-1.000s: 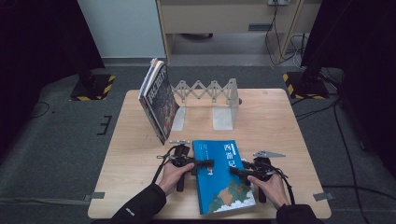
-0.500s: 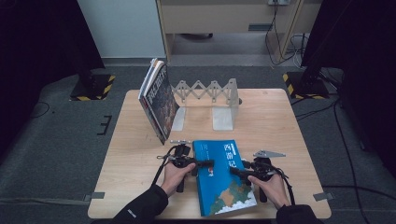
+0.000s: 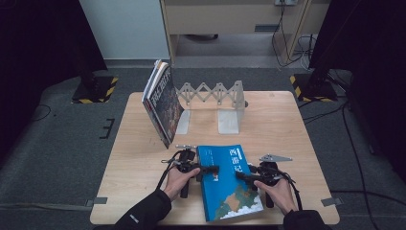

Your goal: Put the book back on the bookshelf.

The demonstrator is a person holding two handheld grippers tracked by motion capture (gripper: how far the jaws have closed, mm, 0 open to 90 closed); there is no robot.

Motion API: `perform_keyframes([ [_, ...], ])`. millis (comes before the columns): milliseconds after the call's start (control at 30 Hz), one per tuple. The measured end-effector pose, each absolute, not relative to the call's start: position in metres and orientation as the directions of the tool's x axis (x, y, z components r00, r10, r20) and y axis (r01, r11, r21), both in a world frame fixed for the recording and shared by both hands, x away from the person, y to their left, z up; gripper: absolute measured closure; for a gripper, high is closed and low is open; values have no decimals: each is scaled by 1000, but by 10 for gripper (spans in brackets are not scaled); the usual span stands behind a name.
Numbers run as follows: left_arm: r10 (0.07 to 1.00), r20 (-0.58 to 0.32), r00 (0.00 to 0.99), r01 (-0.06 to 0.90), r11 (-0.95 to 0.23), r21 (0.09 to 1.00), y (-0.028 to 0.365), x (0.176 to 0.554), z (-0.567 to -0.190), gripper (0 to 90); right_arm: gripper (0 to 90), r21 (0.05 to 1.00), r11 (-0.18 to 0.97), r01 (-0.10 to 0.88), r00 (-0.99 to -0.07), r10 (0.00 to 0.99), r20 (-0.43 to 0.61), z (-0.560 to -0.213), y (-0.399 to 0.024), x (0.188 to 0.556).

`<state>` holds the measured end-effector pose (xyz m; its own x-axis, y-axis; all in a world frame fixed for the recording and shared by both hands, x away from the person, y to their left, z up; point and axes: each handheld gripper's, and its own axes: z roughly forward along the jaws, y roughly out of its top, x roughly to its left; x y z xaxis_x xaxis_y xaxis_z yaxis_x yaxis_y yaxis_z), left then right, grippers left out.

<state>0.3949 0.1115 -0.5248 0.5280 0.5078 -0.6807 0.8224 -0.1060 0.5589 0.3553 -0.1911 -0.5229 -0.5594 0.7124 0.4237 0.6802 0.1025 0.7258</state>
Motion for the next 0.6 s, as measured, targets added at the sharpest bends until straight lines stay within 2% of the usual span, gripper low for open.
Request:
perform_keyframes([
  [167,497,-696,519,831,-102,547,113,396,-527,421,324,725,101,681,-558,713,425,-523,-191,355],
  [333,501,-721,478,848,-49,528,113,394,-524,471,331,723,95,684,-554,713,430,-523,-191,355],
  [600,500,-698,513,820,-44,571,110,393,-515,502,384,717,73,693,-542,709,452,-520,-195,356],
])
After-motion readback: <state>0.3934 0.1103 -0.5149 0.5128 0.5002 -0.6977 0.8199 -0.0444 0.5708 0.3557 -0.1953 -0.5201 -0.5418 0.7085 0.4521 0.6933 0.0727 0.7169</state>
